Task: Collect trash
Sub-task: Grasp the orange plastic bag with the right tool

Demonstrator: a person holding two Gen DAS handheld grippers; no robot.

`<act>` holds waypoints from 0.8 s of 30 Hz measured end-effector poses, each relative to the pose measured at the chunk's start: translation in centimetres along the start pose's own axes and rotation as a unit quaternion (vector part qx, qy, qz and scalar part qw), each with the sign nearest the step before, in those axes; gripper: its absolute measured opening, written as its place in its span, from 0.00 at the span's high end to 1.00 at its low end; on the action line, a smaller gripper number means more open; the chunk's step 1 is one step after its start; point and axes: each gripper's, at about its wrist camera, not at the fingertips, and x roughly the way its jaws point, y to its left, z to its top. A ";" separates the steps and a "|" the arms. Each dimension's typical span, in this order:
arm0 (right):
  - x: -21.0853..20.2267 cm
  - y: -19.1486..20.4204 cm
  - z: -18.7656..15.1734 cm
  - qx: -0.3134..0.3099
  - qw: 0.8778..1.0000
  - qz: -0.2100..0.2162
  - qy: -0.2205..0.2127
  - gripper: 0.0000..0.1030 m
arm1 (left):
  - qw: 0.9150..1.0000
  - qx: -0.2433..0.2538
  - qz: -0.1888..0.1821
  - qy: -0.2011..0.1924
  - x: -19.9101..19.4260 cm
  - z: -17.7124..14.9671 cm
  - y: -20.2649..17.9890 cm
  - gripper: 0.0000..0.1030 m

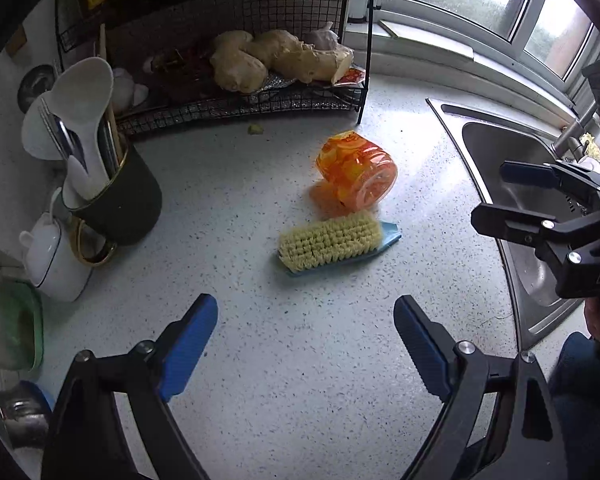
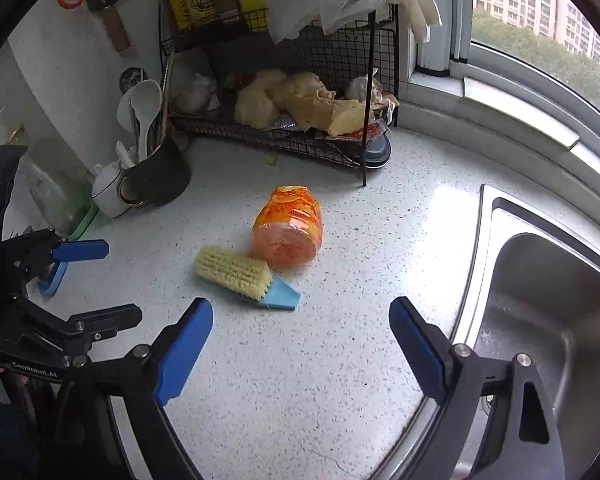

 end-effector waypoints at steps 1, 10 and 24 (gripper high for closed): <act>0.5 -0.1 0.5 0.009 1.000 0.009 0.009 0.14 | 1.000 0.004 0.002 -0.001 0.4 0.4 0.3 0.14; 6.4 -0.5 5.5 0.054 0.995 0.024 0.075 0.14 | 0.998 0.041 -0.017 0.035 5.3 4.2 2.7 0.14; 11.9 0.9 7.1 0.057 0.989 0.014 0.136 0.16 | 0.996 0.086 -0.020 0.028 8.0 4.6 3.6 0.14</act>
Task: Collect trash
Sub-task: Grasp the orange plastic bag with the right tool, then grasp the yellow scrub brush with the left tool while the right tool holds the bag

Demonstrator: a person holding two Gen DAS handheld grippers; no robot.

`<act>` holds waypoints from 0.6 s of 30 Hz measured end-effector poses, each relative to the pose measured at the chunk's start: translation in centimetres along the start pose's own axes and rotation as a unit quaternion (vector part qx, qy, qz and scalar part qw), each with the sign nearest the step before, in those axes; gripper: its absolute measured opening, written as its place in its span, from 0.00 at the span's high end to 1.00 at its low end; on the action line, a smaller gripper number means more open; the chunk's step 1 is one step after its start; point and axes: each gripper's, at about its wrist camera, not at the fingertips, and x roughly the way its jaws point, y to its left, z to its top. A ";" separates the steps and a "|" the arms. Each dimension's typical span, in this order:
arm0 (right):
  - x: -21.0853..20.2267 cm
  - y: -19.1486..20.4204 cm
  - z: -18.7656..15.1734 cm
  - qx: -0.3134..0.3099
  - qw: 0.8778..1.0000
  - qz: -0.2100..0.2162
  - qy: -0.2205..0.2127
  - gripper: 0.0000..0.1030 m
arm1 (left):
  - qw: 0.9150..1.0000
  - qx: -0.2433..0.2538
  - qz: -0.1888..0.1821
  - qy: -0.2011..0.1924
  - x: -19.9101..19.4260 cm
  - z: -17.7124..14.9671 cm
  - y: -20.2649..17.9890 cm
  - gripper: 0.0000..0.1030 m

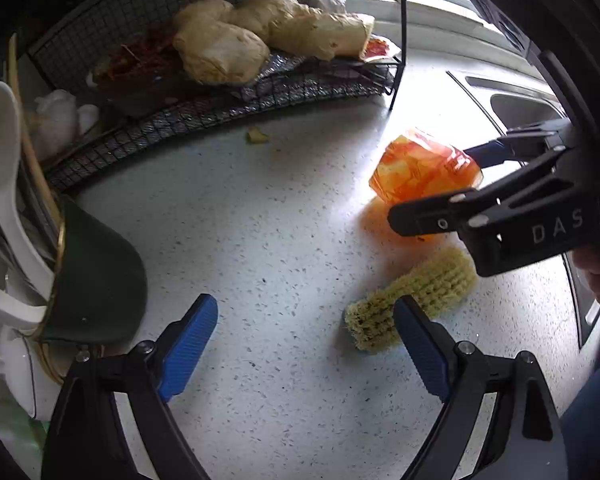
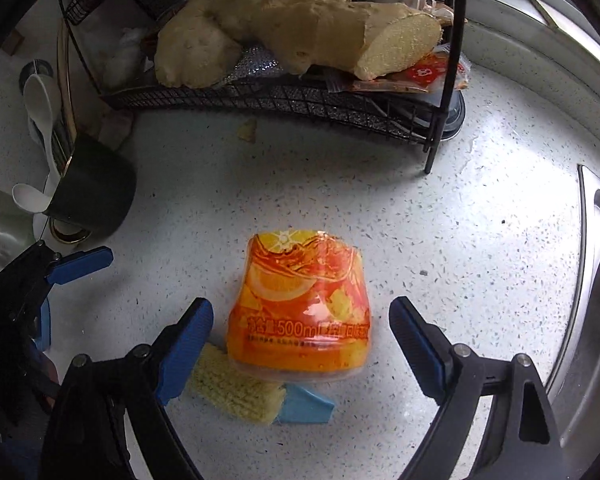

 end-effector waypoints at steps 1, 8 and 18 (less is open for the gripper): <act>0.1 0.2 0.0 -0.004 1.000 0.000 0.000 0.19 | 1.000 0.002 -0.005 0.004 0.2 0.0 0.0 0.14; 0.1 0.3 -1.2 -0.004 1.000 0.024 -0.008 0.37 | 0.999 0.026 -0.040 0.014 1.4 0.3 -0.7 0.14; -4.3 -2.5 -3.3 0.005 0.998 -0.001 -0.062 0.37 | 0.993 0.086 -0.075 0.016 2.5 2.1 -2.9 0.14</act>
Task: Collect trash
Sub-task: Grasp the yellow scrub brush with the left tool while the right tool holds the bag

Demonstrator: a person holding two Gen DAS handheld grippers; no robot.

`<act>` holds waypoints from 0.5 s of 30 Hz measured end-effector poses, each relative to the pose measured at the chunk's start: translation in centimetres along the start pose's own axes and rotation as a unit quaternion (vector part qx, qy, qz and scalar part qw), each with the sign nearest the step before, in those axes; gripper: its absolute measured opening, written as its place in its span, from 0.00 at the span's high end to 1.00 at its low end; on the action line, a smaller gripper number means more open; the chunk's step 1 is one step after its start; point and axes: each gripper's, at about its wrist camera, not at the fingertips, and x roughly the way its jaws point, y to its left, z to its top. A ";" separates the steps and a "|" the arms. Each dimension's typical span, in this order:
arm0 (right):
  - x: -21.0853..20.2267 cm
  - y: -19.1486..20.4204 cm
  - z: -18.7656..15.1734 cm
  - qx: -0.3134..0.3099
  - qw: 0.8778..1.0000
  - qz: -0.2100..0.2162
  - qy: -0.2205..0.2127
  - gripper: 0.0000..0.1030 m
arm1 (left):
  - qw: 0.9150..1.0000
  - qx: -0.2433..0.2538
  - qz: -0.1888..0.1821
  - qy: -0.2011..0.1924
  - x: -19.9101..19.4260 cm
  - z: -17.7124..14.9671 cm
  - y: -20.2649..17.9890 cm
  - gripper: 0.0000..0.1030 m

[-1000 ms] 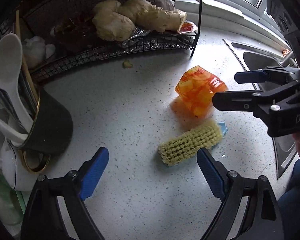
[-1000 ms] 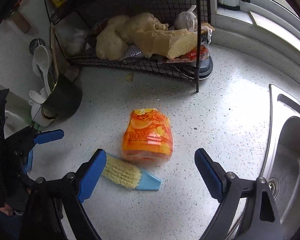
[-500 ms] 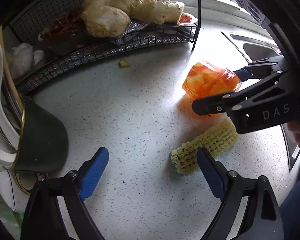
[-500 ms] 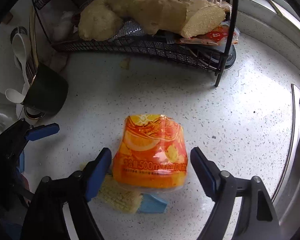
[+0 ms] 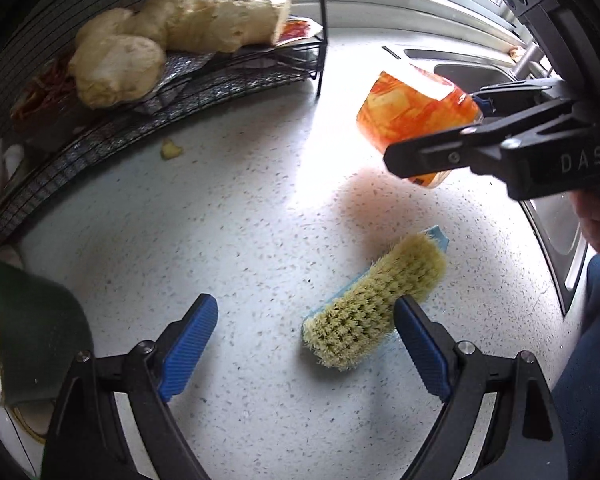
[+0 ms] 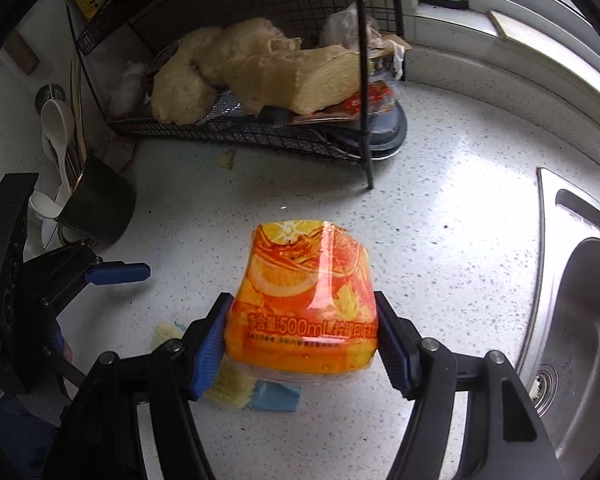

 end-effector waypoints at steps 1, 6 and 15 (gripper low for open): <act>-0.3 -0.4 -0.2 0.003 1.000 -0.002 -0.001 0.37 | 1.000 0.010 -0.002 0.001 0.2 0.4 -0.4 0.14; -2.1 -2.5 -1.7 0.017 1.000 -0.012 -0.004 0.37 | 0.999 0.036 -0.027 -0.010 -0.5 0.9 -1.3 0.14; -2.1 -3.8 -4.1 0.006 1.000 -0.025 0.008 0.37 | 0.994 0.101 -0.037 0.022 2.1 1.8 -4.1 0.14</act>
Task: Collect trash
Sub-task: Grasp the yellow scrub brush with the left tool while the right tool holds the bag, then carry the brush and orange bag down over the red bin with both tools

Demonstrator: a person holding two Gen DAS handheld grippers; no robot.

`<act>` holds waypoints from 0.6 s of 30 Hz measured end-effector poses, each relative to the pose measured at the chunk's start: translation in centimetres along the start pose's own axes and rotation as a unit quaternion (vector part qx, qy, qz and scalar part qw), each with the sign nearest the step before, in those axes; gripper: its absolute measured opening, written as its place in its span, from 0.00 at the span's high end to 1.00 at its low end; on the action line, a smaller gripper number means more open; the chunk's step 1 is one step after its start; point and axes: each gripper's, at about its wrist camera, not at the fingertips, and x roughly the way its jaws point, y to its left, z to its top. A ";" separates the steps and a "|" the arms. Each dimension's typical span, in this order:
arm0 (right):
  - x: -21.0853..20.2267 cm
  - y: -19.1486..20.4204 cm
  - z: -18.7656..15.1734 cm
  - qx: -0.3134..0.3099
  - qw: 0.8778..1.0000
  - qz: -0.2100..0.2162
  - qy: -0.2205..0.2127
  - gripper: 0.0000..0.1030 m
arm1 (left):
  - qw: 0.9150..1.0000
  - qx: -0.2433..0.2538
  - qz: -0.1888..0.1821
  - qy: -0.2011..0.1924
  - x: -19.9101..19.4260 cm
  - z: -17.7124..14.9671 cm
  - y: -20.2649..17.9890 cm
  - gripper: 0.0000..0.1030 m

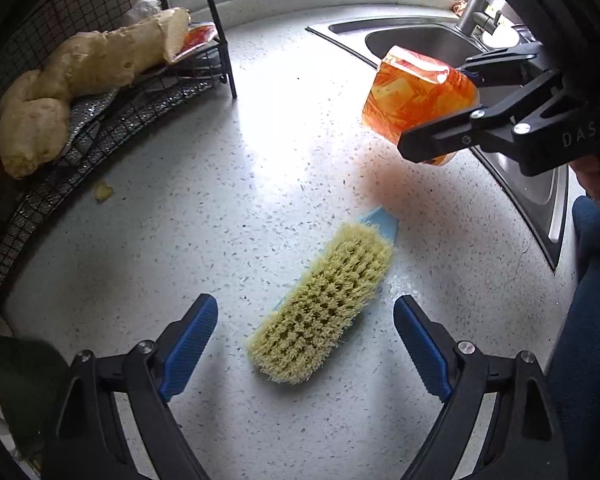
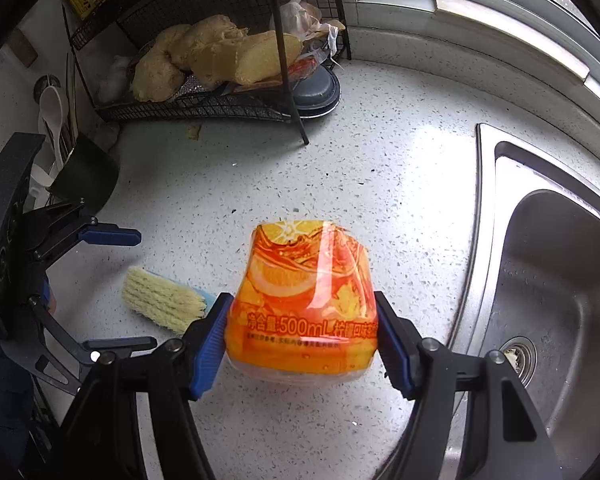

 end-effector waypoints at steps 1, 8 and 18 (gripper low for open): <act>0.2 0.1 0.2 0.001 1.000 0.000 0.001 0.37 | 1.000 0.004 -0.001 0.002 0.3 0.2 -0.2 0.14; 0.5 0.0 0.1 0.003 1.000 -0.007 0.003 0.37 | 1.000 0.015 -0.006 0.004 1.9 1.1 -0.8 0.15; 1.0 -0.9 -0.1 0.023 1.000 -0.001 -0.004 0.37 | 1.000 0.024 -0.015 0.005 2.5 1.8 -1.3 0.58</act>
